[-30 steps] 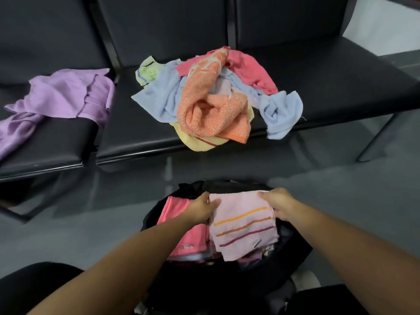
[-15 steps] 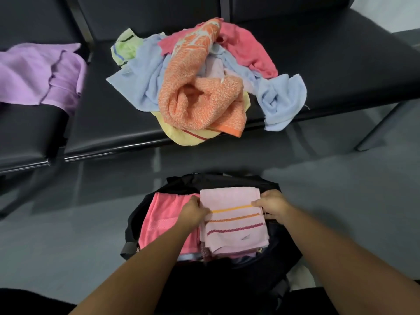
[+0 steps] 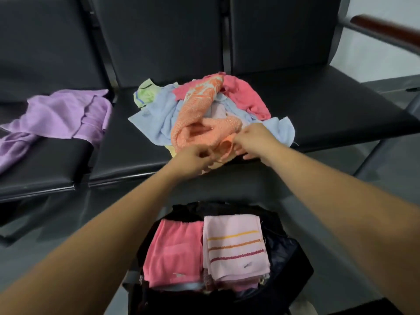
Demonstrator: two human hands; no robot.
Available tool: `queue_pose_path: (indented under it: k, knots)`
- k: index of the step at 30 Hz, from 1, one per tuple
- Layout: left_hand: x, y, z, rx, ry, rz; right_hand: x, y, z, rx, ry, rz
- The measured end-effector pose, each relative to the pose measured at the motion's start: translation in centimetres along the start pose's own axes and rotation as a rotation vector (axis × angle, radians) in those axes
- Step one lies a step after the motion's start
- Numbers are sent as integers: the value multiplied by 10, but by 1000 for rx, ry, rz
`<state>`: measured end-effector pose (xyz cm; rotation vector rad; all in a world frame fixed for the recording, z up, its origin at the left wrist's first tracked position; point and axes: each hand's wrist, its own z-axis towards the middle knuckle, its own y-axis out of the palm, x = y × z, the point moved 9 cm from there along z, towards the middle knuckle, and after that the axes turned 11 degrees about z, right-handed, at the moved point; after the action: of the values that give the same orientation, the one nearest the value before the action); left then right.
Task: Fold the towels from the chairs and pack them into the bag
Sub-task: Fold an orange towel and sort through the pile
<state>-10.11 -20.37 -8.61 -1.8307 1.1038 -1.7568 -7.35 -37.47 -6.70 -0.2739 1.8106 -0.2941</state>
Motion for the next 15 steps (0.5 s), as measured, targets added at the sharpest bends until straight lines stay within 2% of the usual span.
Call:
queue_pose_path:
  k: [4, 8, 9, 11, 13, 15]
  knots:
    - [21, -67, 10, 168, -5, -53, -61, -17, 12, 116, -155, -133]
    - [0, -112, 21, 454, -108, 114, -71, -4, 26, 69, -216, -292]
    - [-11, -114, 27, 456, -154, 177, -69, 4, 28, 28, -220, -321]
    - [-33, -101, 39, 346, -248, 245, -60, 19, 36, -48, -218, -399]
    - [-44, -86, 45, 254, -246, 257, -49, 31, 42, -94, -236, -532]
    - [-44, -86, 43, 317, -200, 208, -45, 33, 46, -68, -289, -613]
